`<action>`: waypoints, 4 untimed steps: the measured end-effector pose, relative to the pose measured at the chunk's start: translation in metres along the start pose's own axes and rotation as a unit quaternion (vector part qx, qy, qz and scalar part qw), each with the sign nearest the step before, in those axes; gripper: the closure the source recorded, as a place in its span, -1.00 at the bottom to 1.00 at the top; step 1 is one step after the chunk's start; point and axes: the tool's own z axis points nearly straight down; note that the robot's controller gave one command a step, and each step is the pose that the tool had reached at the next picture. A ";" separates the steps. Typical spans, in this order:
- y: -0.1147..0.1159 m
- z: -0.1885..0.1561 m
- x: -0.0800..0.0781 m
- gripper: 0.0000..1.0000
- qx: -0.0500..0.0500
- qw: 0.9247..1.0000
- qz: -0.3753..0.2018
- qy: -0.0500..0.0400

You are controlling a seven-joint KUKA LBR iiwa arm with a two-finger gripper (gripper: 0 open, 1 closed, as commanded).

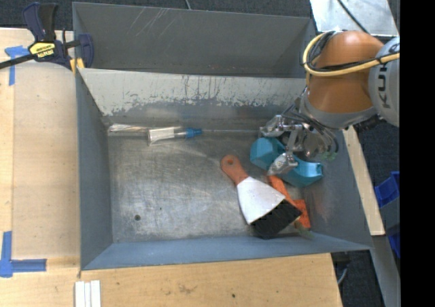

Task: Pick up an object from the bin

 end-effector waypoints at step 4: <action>0.000 0.000 0.000 1.00 0.000 1.000 0.000 0.000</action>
Offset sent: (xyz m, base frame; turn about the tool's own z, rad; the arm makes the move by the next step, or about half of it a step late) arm 0.0000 0.0000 0.0000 0.0000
